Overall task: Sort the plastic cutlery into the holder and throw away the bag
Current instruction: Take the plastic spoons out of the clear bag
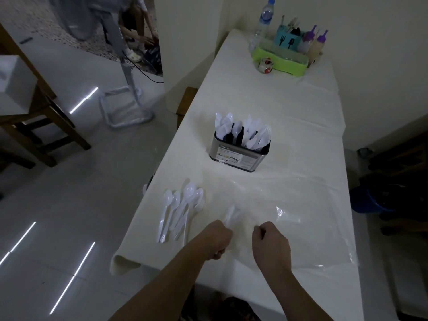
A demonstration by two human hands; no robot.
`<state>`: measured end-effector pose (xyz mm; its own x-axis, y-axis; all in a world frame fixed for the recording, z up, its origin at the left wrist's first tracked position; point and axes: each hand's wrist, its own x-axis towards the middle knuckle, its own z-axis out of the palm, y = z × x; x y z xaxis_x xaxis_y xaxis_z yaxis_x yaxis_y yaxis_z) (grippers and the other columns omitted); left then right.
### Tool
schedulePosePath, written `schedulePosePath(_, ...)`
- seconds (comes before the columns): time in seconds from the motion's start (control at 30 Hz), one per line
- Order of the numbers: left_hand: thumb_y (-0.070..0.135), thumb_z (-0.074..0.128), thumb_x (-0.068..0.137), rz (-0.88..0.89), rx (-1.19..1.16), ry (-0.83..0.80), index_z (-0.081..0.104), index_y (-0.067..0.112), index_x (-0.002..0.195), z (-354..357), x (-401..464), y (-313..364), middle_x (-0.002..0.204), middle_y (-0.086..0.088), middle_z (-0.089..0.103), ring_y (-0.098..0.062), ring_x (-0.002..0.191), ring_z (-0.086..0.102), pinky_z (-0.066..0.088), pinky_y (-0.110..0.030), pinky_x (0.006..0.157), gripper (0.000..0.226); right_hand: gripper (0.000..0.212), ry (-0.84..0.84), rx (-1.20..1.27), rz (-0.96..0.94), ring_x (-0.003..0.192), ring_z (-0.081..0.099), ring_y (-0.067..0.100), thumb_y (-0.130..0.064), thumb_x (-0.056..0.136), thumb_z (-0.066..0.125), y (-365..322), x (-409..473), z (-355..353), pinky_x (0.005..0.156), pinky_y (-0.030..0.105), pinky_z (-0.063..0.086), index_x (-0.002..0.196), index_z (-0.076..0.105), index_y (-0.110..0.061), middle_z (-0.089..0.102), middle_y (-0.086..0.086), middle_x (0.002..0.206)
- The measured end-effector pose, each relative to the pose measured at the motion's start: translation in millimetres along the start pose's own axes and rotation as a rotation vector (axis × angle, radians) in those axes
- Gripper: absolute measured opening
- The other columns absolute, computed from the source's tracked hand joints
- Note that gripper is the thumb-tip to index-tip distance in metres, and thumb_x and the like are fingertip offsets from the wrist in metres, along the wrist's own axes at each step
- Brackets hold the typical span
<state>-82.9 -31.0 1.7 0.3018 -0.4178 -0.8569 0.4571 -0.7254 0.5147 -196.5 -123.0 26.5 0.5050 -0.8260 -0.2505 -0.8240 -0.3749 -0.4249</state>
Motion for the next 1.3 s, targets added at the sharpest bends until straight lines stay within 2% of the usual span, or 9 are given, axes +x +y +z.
schedulePosePath(0.2, 0.016, 0.044, 0.095, 0.05, 0.026, 0.066, 0.047, 0.01, 0.089, -67, -26, -27, 0.07, -0.008, 0.048, -0.016, 0.048, 0.041, 0.03, -0.019, 0.042, 0.009, 0.022, 0.026, 0.046, 0.068, 0.069, 0.061, 0.026, -0.032, 0.097, 0.047, 3, 5, 1, 0.061, 0.032, 0.046, 0.085, 0.058, -0.017, 0.062, 0.002, 0.068)
schedulePosePath(0.37, 0.018, 0.038, 0.1, 0.164, 0.214, 0.356, 0.048, 0.01, 0.117, -89, -19, -38, 0.084, -0.012, 0.063, -0.019, 0.059, 0.057, 0.043, -0.026, 0.047, 0.022, 0.022, 0.042, 0.054, 0.064, 0.064, 0.06, 0.023, -0.031, 0.097, 0.048, 3, 7, 3, 0.059, 0.032, 0.045, 0.082, 0.057, -0.016, 0.061, 0.002, 0.065)
schedulePosePath(0.5, 0.011, 0.037, 0.099, 0.236, 0.515, 0.598, 0.052, 0.004, 0.119, -73, -4, -39, 0.113, -0.009, 0.065, -0.012, 0.078, 0.053, 0.049, -0.024, 0.074, 0.025, 0.021, 0.031, 0.014, 0.064, 0.065, 0.06, 0.023, -0.034, 0.096, 0.048, 3, 3, 5, 0.059, 0.031, 0.046, 0.081, 0.056, -0.021, 0.061, -0.001, 0.064)
schedulePosePath(0.6, 0.015, 0.034, 0.097, 0.211, 0.612, 0.681, 0.052, 0.009, 0.116, -54, -3, -35, 0.109, -0.007, 0.066, -0.02, 0.09, 0.065, 0.054, -0.033, 0.079, 0.027, 0.02, 0.03, -0.007, 0.066, 0.068, 0.061, 0.026, -0.035, 0.094, 0.048, 3, -1, 5, 0.061, 0.031, 0.047, 0.079, 0.054, -0.023, 0.061, -0.001, 0.066)
schedulePosePath(0.77, 0.014, 0.044, 0.092, 0.233, 0.595, 0.69, 0.049, 0.007, 0.115, -35, 1, -31, 0.108, -0.011, 0.059, -0.029, 0.092, 0.063, 0.047, -0.035, 0.069, 0.025, 0.021, 0.026, -0.032, 0.024, 0.068, 0.062, 0.026, -0.036, 0.095, 0.049, 6, -11, 3, 0.06, 0.032, 0.048, 0.078, 0.052, -0.024, 0.061, -0.001, 0.065)
schedulePosePath(0.9, 0.014, 0.045, 0.091, 0.25, 0.62, 0.708, 0.05, 0.007, 0.114, -32, 6, -31, 0.103, -0.01, 0.063, -0.029, 0.092, 0.064, 0.052, -0.039, 0.074, 0.025, 0.027, -0.012, -0.068, -0.055, 0.067, 0.062, 0.022, -0.045, 0.095, 0.049, 10, -15, 3, 0.059, 0.032, 0.049, 0.079, 0.052, -0.023, 0.06, -0.003, 0.066)
schedulePosePath(1.03, 0.019, 0.037, 0.098, 0.235, 0.706, 0.75, 0.052, 0.012, 0.111, -30, 2, -28, 0.099, -0.002, 0.068, -0.019, 0.085, 0.068, 0.044, -0.029, 0.064, 0.022, 0.037, -0.115, -0.074, -0.085, 0.072, 0.062, 0.021, -0.055, 0.095, 0.043, 14, -24, 8, 0.061, 0.032, 0.046, 0.076, 0.051, -0.025, 0.058, -0.005, 0.067)
schedulePosePath(1.17, 0.022, 0.037, 0.098, 0.215, 0.724, 0.754, 0.056, 0.014, 0.104, -28, -1, -27, 0.087, 0.002, 0.067, -0.014, 0.07, 0.063, 0.054, -0.028, 0.065, 0.021, 0.039, -0.138, -0.042, 0.083, 0.074, 0.06, 0.023, -0.053, 0.096, 0.041, 29, -30, 14, 0.065, 0.033, 0.046, 0.071, 0.047, -0.023, 0.057, -0.005, 0.067)
schedulePosePath(1.3, 0.028, 0.042, 0.099, 0.228, 0.721, 0.748, 0.062, 0.015, 0.105, -26, -3, -26, 0.088, 0.003, 0.069, -0.012, 0.071, 0.063, 0.051, -0.025, 0.061, 0.025, 0.036, -0.148, -0.013, 0.283, 0.084, 0.063, 0.029, -0.05, 0.095, 0.044, 49, -29, 17, 0.07, 0.034, 0.047, 0.074, 0.047, -0.02, 0.061, 0.001, 0.074)
